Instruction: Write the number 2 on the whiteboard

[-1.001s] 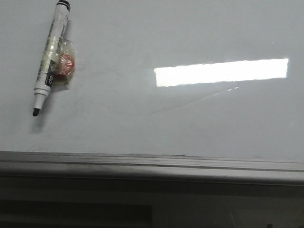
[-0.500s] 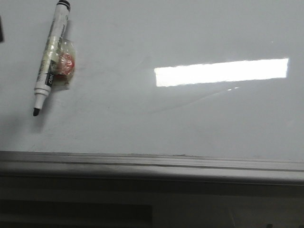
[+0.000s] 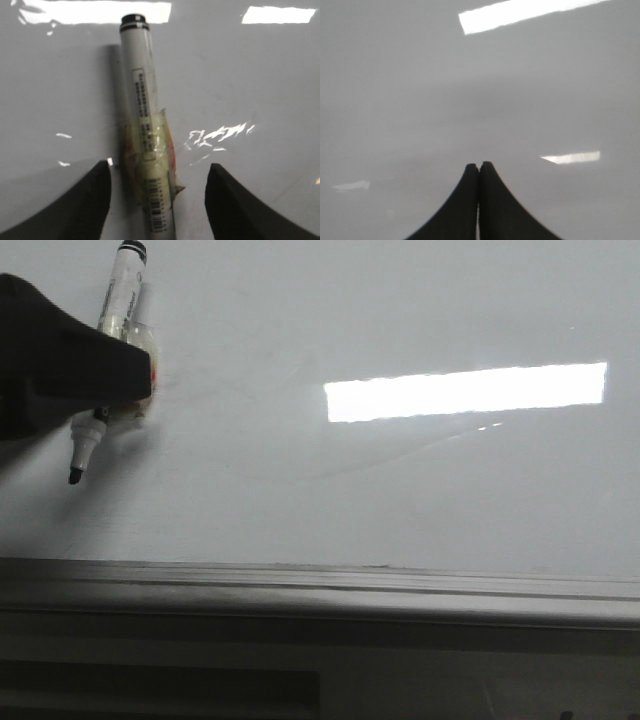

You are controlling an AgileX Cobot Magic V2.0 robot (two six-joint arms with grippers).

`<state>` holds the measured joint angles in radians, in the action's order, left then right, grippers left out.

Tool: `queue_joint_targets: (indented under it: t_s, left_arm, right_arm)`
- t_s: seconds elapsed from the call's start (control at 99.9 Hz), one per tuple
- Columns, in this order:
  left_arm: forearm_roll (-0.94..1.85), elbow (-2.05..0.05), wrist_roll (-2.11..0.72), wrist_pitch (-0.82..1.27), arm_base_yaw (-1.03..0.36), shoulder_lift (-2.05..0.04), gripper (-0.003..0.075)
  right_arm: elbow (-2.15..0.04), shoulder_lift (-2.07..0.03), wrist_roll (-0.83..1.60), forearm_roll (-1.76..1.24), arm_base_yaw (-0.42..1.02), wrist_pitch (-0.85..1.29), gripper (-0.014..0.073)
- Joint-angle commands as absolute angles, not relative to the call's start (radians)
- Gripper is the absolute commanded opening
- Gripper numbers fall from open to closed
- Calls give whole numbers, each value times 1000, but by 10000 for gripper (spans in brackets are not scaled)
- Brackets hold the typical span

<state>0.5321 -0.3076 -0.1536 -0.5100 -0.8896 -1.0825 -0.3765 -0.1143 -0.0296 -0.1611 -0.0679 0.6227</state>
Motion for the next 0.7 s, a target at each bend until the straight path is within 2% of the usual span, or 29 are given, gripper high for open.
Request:
queue_joint_targets:
  t_s: [0.0, 0.11, 0.15, 0.2, 0.28, 0.29, 0.49, 0.56, 0.69]
  left_arm:
    - [550, -340, -163, -543, -898, -1082, 377]
    - [555, -340, -172, -522, -898, -1082, 355]
    - [556, -340, -183, -524, -898, -1082, 314]
    - [557, -340, -191, -519, -898, -1082, 223]
    - [536, -340, -191, -485, -898, -1082, -11]
    - [531, -340, -191, -482, -898, -1082, -22]
    - [492, -340, -193, -451, -899, -1077, -20]
    - [415, -347, -193, -451, -899, -1061, -20]
    - [175, -399, -193, -391, -913, -1016, -20]
  right_arm:
    - [-413, -135, -16, -156, -67, 538, -69]
    - [-413, -135, -16, -156, -67, 538, -69]
    - [-413, -135, -16, -156, -67, 538, -69]
    - [-413, -135, -16, -156, -67, 538, -69]
    - [-413, -135, -16, -156, -66, 538, -69]
    - [-413, -135, -16, -156, -64, 538, -69]
    - [-413, -135, 30, -156, -14, 542, -62]
    - [-423, -135, 56, -156, 48, 519, -12]
    - [-469, -151, 96, -156, 245, 478, 167]
